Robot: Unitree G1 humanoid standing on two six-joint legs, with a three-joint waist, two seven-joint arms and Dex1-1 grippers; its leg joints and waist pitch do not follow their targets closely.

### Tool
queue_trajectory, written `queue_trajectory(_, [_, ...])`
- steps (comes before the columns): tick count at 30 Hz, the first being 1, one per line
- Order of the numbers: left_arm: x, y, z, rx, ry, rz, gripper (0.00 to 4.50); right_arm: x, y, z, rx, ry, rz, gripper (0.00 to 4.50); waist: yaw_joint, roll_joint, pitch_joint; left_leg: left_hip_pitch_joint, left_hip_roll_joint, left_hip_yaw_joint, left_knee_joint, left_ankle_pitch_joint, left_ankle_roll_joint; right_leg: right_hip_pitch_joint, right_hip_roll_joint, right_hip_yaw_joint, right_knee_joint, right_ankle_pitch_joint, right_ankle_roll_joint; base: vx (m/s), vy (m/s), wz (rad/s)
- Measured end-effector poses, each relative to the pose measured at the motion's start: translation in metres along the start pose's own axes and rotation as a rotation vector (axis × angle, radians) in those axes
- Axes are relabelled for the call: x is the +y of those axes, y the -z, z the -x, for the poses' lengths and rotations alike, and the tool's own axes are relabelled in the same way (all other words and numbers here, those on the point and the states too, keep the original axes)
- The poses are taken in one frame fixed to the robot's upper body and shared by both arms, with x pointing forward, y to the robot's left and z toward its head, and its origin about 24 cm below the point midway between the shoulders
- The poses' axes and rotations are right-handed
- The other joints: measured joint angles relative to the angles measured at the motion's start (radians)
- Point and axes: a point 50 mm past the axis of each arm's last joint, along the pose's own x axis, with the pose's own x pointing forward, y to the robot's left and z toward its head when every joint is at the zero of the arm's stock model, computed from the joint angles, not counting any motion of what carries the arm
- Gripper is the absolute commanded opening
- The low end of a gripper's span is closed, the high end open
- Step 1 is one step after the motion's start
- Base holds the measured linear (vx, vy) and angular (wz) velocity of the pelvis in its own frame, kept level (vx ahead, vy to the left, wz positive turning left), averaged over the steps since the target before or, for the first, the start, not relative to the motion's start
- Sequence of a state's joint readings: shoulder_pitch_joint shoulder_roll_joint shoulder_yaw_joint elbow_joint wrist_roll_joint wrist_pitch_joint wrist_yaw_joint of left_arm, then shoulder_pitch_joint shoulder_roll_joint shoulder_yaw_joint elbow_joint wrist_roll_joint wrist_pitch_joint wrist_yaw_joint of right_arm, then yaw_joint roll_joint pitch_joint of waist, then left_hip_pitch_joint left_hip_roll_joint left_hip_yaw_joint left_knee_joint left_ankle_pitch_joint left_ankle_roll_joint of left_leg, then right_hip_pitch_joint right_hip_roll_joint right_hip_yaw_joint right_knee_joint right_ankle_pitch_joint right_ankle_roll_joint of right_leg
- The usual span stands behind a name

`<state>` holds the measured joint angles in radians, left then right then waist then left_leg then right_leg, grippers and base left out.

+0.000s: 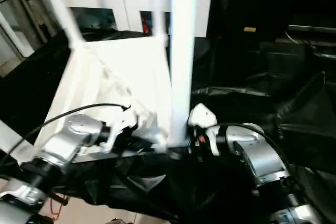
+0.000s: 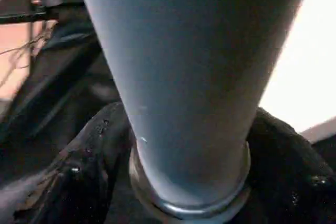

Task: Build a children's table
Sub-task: Rotate leg to tighten

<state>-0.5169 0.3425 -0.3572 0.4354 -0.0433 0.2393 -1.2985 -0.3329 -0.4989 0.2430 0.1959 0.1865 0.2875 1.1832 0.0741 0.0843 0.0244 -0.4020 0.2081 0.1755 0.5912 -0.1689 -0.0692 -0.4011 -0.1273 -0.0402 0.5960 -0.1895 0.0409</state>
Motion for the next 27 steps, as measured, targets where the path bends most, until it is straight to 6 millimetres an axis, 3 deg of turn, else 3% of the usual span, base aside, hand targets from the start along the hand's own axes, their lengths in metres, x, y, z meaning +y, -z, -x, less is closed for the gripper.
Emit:
queue_trajectory(10, [-0.002,0.001,0.0,0.011,0.04,-0.008,0.0,0.004,0.0,-0.002,0.004,-0.033,-0.005,2.73,0.01,0.0,0.0,0.0,0.0,0.0,0.0,-0.001,-0.002,0.001,0.0,0.001,0.002,0.001,-0.001,0.0,0.0,0.0])
queue_trajectory(19, [-0.001,0.0,-0.005,-0.005,0.012,0.003,0.0,0.006,0.003,-0.005,-0.019,0.015,-0.025,2.61,0.013,0.0,0.0,0.001,0.0,0.0,0.001,-0.001,-0.002,0.002,0.0,0.001,0.003,0.001,-0.002,0.0,0.0,0.0])
queue_trajectory(23, [0.008,-0.001,-0.011,-0.033,-0.109,0.048,0.0,-0.004,0.007,-0.012,-0.061,0.194,-0.082,2.6,0.002,-0.002,0.0,0.006,-0.001,0.0,0.0,-0.001,-0.002,0.004,0.0,0.002,0.004,0.002,-0.003,0.0,0.0,0.0])
queue_trajectory(27, [0.017,-0.007,-0.024,-0.059,-0.237,0.106,0.0,-0.019,0.007,-0.021,-0.103,0.421,-0.172,2.6,-0.023,-0.001,0.0,0.011,-0.001,-0.001,-0.001,-0.001,-0.002,0.006,0.0,0.002,0.003,0.0,0.002,0.0,0.0,0.0])
